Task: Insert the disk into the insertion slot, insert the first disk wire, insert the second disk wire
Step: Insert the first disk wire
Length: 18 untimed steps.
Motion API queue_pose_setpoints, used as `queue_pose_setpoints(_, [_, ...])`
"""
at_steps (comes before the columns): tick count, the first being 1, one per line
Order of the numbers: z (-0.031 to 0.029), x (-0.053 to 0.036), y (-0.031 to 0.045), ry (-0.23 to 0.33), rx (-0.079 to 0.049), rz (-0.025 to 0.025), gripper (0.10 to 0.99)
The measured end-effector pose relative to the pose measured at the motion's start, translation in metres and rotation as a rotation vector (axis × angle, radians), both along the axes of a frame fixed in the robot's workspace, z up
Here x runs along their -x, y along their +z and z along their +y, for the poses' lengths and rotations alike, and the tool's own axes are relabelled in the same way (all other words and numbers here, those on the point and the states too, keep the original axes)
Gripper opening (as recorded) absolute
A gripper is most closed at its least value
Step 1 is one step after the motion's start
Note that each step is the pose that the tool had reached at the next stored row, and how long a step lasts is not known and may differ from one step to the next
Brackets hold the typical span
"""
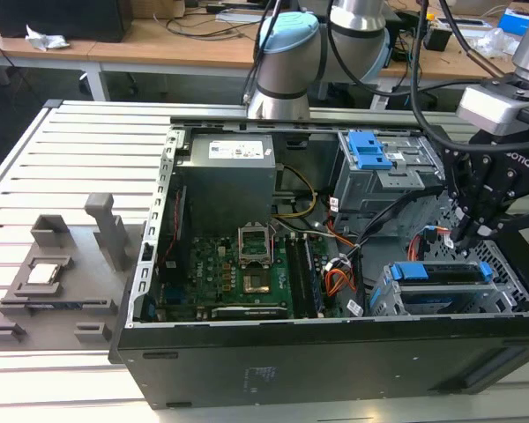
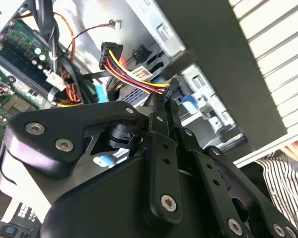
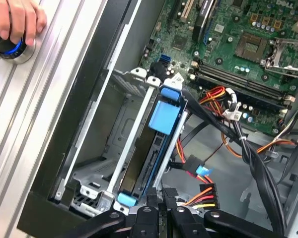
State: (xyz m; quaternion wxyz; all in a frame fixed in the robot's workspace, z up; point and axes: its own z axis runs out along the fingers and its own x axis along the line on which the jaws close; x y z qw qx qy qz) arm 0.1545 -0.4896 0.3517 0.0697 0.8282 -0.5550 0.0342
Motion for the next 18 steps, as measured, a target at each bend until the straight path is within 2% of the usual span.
queue_pose_setpoints(2, [-0.0003, 0.0030, -0.0001, 0.000, 0.000, 0.0000, 0.161])
queue_pose_setpoints(5, [-0.0040, 0.0032, -0.0007, -0.002, 0.000, 0.0000, 0.161])
queue_pose_setpoints(7, [-0.0094, 0.0032, -0.0010, -0.003, 0.000, 0.0000, 0.161])
queue_pose_setpoints(11, [-0.0236, 0.0032, -0.0017, -0.004, -0.001, 0.0000, 0.161])
queue_pose_setpoints(14, [-0.0240, 0.0032, -0.0017, -0.004, -0.001, 0.0000, 0.161])
queue_pose_setpoints(15, [-0.0241, 0.0032, -0.0015, -0.004, -0.003, 0.0000, 0.161])
queue_pose_setpoints(16, [-0.0241, 0.0032, -0.0016, -0.004, -0.012, 0.0000, 0.161])
queue_pose_setpoints(17, [-0.0241, 0.0033, -0.0017, -0.004, -0.025, 0.0000, 0.161])
queue_pose_setpoints(18, [-0.0241, 0.0035, -0.0017, -0.004, -0.049, 0.0000, 0.161])
